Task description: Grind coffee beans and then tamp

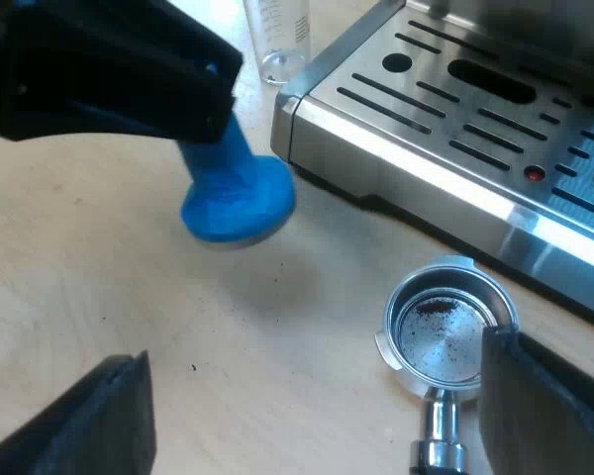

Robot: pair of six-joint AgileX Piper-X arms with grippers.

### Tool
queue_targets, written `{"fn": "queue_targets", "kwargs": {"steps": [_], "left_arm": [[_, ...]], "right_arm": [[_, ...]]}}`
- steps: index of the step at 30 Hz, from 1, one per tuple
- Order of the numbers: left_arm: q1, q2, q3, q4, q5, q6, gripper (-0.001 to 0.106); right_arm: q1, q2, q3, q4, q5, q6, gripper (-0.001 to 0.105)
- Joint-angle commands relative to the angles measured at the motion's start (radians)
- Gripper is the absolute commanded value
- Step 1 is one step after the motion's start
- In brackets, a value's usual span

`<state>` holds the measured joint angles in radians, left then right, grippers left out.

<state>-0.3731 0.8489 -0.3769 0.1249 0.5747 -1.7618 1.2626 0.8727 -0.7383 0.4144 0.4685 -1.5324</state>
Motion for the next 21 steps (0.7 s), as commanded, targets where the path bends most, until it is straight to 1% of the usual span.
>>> {"fn": "queue_targets", "kwargs": {"steps": [1,5,9,12,13,14,16,19,21], "left_arm": [[-0.005,-0.11,-0.005,0.039,0.012,-0.008,0.017],[-0.005,-0.195,-0.005,0.065,0.012,-0.008,0.017],[-0.005,-0.267,-0.025,0.164,-0.018,-0.005,0.017],[-0.005,-0.283,-0.049,0.227,-0.021,0.029,0.017],[-0.005,-0.284,-0.051,0.231,-0.021,0.034,0.017],[-0.005,-0.285,-0.069,0.262,-0.021,0.058,0.017],[-0.005,-0.284,-0.091,0.291,-0.025,0.062,0.017],[-0.005,-0.284,-0.115,0.311,-0.025,0.066,0.017],[-0.005,-0.284,-0.128,0.321,-0.043,0.083,0.017]], "right_arm": [[-0.002,-0.003,-0.003,-0.006,0.006,-0.015,0.069],[-0.003,-0.003,-0.003,-0.006,0.006,-0.015,0.069],[-0.003,-0.003,-0.003,-0.006,0.006,-0.019,0.069],[-0.003,-0.003,-0.003,-0.006,0.006,-0.025,0.069],[-0.003,-0.003,-0.003,-0.003,0.006,-0.028,0.069],[-0.008,-0.003,-0.003,0.006,0.006,-0.036,0.069],[-0.026,-0.003,-0.003,0.019,0.002,-0.035,0.069],[-0.078,-0.003,-0.003,0.029,-0.032,-0.035,0.069],[-0.109,-0.003,-0.003,0.031,-0.078,-0.035,0.069]]}}
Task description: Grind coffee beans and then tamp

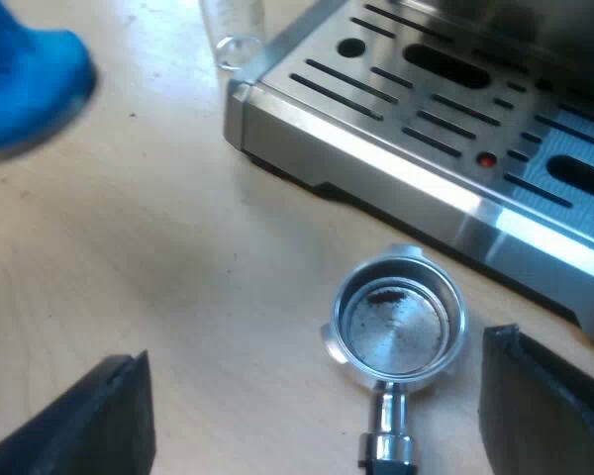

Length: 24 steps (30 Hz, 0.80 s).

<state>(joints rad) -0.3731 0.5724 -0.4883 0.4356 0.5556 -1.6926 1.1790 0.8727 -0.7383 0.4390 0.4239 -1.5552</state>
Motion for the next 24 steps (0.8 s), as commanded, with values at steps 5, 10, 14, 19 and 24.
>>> {"fn": "queue_targets", "kwargs": {"steps": [5,10,14,19,24], "left_arm": [[-0.005,-0.008,-0.021,0.017,-0.046,0.044,0.017],[-0.005,-0.008,-0.021,0.017,-0.05,0.044,0.017],[-0.005,-0.008,-0.021,0.017,-0.051,0.044,0.017],[-0.005,-0.005,-0.021,0.017,-0.064,0.056,0.017],[-0.005,-0.005,-0.021,0.017,-0.103,0.098,0.017]], "right_arm": [[-0.123,-0.003,0.009,0.007,-0.123,-0.021,0.069],[-0.164,-0.051,0.087,-0.034,-0.123,-0.043,0.069],[-0.164,-0.123,0.189,-0.132,-0.127,-0.043,0.069],[-0.164,-0.199,0.284,-0.214,-0.132,-0.043,0.069],[-0.164,-0.273,0.393,-0.316,-0.132,-0.043,0.069]]}}
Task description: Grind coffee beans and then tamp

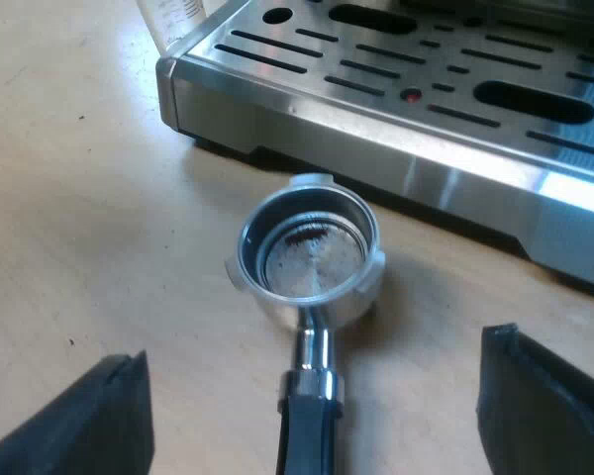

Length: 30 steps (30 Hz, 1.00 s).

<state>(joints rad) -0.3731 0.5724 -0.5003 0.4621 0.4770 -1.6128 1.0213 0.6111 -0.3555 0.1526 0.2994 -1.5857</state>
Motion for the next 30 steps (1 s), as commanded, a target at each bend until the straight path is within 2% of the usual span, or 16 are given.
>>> {"fn": "queue_targets", "kwargs": {"steps": [1,6,12,13,14,15,23,26,30], "left_arm": [[-0.005,-0.005,-0.009,-0.01,-0.024,0.018,0.017],[-0.011,0.011,-0.009,-0.012,-0.032,0.022,0.017],[-0.088,0.072,-0.009,-0.043,-0.043,0.024,0.017],[-0.1,0.083,-0.009,-0.051,-0.059,0.024,0.017],[-0.152,0.116,-0.009,-0.097,-0.119,0.024,0.017],[-0.179,0.13,-0.009,-0.12,-0.137,0.024,0.017],[-0.308,0.254,-0.009,-0.205,-0.22,0.024,0.017],[-0.327,0.302,-0.015,-0.251,-0.22,0.024,0.017],[-0.33,0.382,-0.075,-0.258,-0.22,0.024,0.017]], "right_arm": [[-0.006,-0.012,0.016,-0.034,-0.008,-0.013,0.069],[-0.006,-0.019,0.082,-0.113,-0.012,-0.013,0.069],[-0.006,-0.019,0.096,-0.126,-0.012,-0.017,0.069],[-0.006,-0.019,0.096,-0.126,-0.012,-0.033,0.069],[-0.006,-0.019,0.096,-0.126,-0.012,-0.065,0.069],[-0.006,-0.019,0.096,-0.126,-0.012,-0.072,0.069],[-0.006,-0.019,0.096,-0.128,-0.012,-0.078,0.069],[-0.006,-0.019,0.096,-0.128,-0.012,-0.078,0.069],[-0.006,-0.019,0.096,-0.128,-0.012,-0.078,0.069]]}}
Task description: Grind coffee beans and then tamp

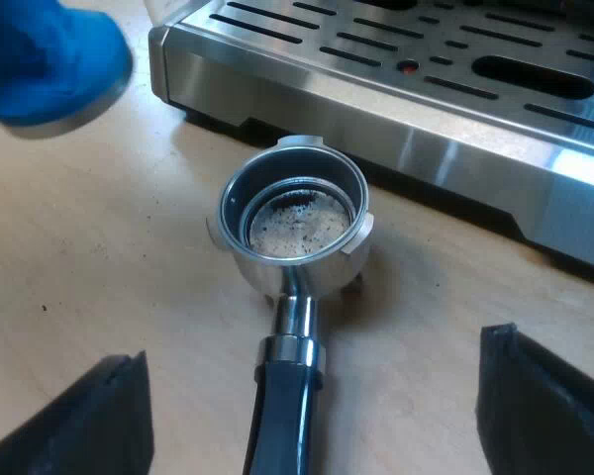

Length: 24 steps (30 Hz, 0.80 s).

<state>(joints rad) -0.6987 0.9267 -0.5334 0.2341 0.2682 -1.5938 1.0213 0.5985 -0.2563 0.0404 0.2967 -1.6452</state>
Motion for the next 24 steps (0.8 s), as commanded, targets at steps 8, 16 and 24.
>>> {"fn": "queue_targets", "kwargs": {"steps": [8,16,24], "left_arm": [[-0.004,0.172,-0.155,-0.03,0.02,0.005,0.017],[-0.116,0.273,-0.203,-0.03,-0.039,0.083,0.017],[-0.13,0.343,-0.205,-0.057,-0.058,0.092,0.017]], "right_arm": [[-0.006,-0.006,-0.004,-0.016,-0.01,-0.019,0.069],[-0.006,-0.006,0.004,-0.015,-0.01,-0.019,0.069],[-0.006,-0.006,0.003,-0.012,-0.01,-0.019,0.069]]}}
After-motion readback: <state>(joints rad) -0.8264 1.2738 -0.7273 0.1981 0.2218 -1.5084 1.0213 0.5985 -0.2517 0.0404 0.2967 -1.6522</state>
